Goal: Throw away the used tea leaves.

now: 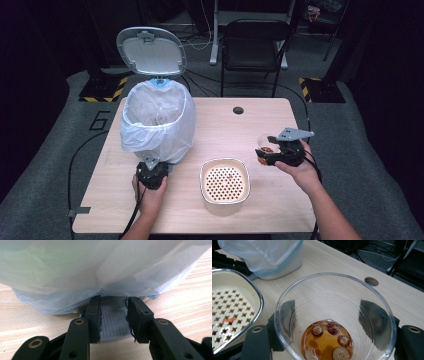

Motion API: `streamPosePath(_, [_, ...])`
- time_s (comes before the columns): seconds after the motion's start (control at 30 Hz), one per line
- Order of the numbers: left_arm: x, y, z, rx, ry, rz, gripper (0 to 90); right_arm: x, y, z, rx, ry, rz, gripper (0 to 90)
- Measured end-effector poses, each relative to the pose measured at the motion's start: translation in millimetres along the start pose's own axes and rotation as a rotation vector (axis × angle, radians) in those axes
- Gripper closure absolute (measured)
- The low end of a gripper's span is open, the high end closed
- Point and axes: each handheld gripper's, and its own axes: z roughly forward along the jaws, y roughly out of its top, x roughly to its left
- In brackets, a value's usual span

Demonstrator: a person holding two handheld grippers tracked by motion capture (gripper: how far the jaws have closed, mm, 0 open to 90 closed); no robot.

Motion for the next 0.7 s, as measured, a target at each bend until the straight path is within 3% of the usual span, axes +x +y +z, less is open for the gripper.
streamPosePath(0.3, [0.0,0.2,-0.4,0.006,-0.001,0.003,63.9,-8.6,25.6,13.7,-0.033,0.041,-0.047,29.2])
streamPosePath(0.6, [0.2,0.1,-0.3,0.005,0.0,0.002,63.9,-0.7,46.8,32.4,-0.025,0.07,-0.127,29.1])
streamPosePath(0.7, [0.2,0.1,-0.3,0.005,0.0,0.002,63.9,1.6,51.9,37.1,-0.049,0.083,-0.154,29.6])
